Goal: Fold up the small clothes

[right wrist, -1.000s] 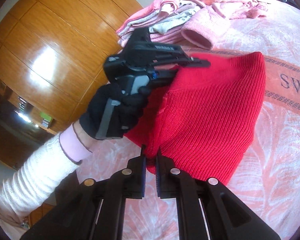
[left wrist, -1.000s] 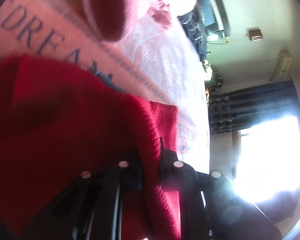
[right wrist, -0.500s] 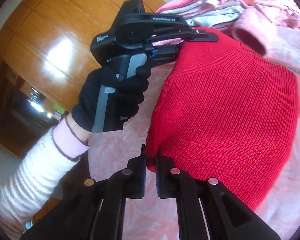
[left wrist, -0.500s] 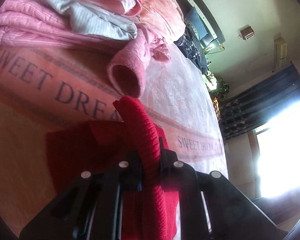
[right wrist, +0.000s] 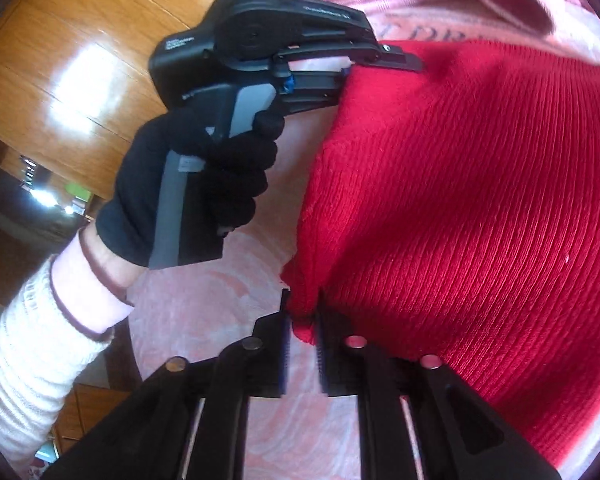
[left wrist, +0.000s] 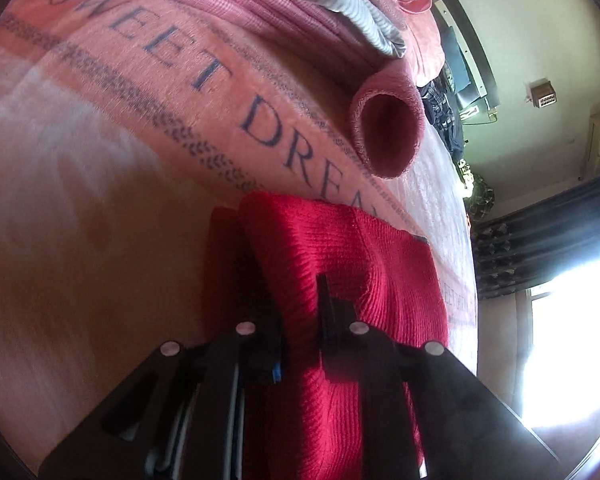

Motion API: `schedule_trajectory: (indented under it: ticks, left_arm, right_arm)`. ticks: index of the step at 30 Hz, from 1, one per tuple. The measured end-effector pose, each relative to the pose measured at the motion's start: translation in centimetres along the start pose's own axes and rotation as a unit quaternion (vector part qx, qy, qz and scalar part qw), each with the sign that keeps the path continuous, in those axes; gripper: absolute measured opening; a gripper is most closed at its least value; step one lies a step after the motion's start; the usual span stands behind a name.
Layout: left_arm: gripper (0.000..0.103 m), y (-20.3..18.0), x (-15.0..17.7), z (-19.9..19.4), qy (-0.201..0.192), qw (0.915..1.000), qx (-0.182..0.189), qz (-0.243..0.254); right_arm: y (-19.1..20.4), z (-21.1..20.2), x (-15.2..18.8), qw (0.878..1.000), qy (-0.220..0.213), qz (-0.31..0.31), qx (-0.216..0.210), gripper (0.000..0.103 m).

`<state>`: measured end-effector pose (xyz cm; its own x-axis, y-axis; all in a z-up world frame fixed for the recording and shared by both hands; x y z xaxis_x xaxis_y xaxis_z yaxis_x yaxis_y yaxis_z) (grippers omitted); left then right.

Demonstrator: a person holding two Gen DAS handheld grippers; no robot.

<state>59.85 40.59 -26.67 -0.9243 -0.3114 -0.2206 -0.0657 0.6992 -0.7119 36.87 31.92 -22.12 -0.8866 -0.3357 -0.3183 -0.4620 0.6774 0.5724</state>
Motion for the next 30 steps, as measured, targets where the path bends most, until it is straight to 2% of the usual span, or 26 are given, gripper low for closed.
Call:
schedule_trajectory:
  ticks: [3,4,6,7,10,12,15,19,21,22,23,24,30]
  left_arm:
    - [0.019,0.6,0.7,-0.8,-0.002,1.0,-0.006,-0.004]
    - [0.022,0.9,1.2,-1.4,-0.001,0.9999,-0.01,-0.006]
    - [0.025,0.7,1.9,-3.0,-0.009,0.9997,-0.022,0.007]
    - [0.03,0.6,2.5,-3.8,-0.012,0.9993,-0.031,0.018]
    - [0.035,-0.7,6.2,-6.4,-0.004,0.9972,-0.043,0.061]
    - [0.039,-1.2,8.7,-7.7,0.0,0.997,-0.037,0.068]
    - [0.041,-1.7,12.3,-8.7,0.004,0.9965,-0.046,0.07]
    - [0.043,-2.6,15.0,-8.8,0.006,0.9951,-0.06,0.078]
    - [0.04,-2.7,15.6,-8.5,0.006,0.9921,-0.085,0.092]
    - [0.029,-2.5,15.8,-8.2,0.013,0.9898,-0.102,0.099]
    - [0.008,-2.4,16.3,-7.9,0.02,0.989,-0.107,0.1]
    - [0.003,-2.0,16.6,-7.7,0.032,0.9896,-0.104,0.093]
    - [0.003,1.4,15.6,-9.4,0.026,0.9881,-0.128,0.081]
  right_arm:
    - [-0.1,-0.6,0.6,1.0,-0.004,0.008,-0.027,0.03]
    - [-0.1,-1.1,0.7,0.999,-0.009,0.013,-0.039,0.038]
    - [-0.2,-3.3,1.2,0.997,-0.03,0.021,-0.064,0.039]
    - [-0.5,-5.2,1.8,0.996,-0.051,0.022,-0.065,0.04]
    - [-3.0,-9.7,3.6,0.994,-0.1,0.039,-0.026,0.045]
    - [-5.8,-12.3,5.0,0.99,-0.125,0.067,0.015,0.046]
    - [-9.0,-13.7,6.6,0.985,-0.126,0.093,0.066,0.046]
    - [-10.8,-12.8,8.3,0.983,-0.115,0.122,0.075,0.046]
    - [-10.6,-12.3,8.5,0.983,-0.113,0.12,0.08,0.046]
    - [-10.6,-12.4,8.7,0.983,-0.112,0.12,0.078,0.046]
    - [-10.1,-12.1,8.6,0.984,-0.112,0.12,0.074,0.046]
    - [-10.3,-11.7,8.8,0.984,-0.113,0.12,0.07,0.046]
    - [-9.2,-11.7,6.5,0.985,-0.119,0.106,0.072,0.046]
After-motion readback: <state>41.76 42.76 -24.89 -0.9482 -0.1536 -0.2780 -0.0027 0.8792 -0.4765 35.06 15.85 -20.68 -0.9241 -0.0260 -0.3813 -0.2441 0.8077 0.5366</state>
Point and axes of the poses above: each gripper's, at about its wrist camera, not at the fingertips, and z roughly the way its jaws point, y to its left, x to its underside, the point moved 9 cm from there along z, roughly the way its jaws point
